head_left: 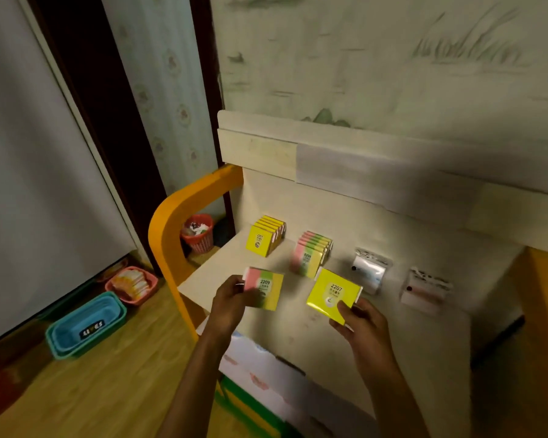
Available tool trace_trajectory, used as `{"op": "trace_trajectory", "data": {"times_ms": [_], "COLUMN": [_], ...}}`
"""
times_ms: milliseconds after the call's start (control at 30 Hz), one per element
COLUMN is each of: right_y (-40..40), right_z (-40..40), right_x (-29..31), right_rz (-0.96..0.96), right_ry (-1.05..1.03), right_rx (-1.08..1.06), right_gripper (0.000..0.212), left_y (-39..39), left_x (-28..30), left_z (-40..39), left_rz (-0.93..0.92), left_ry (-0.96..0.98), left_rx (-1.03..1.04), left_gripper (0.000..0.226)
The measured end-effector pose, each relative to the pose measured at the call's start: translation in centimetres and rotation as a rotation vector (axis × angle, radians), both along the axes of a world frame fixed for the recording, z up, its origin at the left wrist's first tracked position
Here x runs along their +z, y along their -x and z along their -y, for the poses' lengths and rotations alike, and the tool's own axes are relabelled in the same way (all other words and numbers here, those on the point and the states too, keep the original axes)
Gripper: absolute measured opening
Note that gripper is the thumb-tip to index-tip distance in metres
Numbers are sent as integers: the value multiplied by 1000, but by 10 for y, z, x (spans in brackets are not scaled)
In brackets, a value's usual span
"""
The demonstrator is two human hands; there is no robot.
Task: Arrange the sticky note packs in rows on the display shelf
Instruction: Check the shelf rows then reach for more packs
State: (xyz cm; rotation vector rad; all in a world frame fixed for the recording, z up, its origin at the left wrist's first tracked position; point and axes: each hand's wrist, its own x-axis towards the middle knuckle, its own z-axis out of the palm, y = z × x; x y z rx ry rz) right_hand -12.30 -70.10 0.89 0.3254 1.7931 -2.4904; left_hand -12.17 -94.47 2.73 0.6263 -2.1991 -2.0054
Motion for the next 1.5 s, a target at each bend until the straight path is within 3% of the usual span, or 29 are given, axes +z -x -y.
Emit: {"op": "trace_trajectory", "data": {"times_ms": [267, 633, 833, 1100, 1400, 1500], "right_y": [29, 43, 49, 54, 64, 74], "right_z": [-2, 18, 34, 40, 42, 50], "right_x": [-3, 0, 1, -5, -14, -18], "right_rz": [79, 170, 170, 177, 179, 181], "right_ry": [-93, -179, -224, -255, -287, -295], "right_rx": [-114, -301, -343, -346, -340, -329], "right_gripper": [19, 20, 22, 18, 18, 19], "left_y": [70, 150, 170, 183, 185, 185], "left_x": [-31, -76, -84, -93, -90, -86], "left_z": [5, -15, -10, -17, -20, -12], "left_rz": [32, -3, -153, -244, -198, -165], "left_ry": [21, 203, 352, 524, 545, 654], "left_rx": [-121, -325, -380, -348, -350, -383], "left_gripper": [16, 15, 26, 20, 20, 29]}}
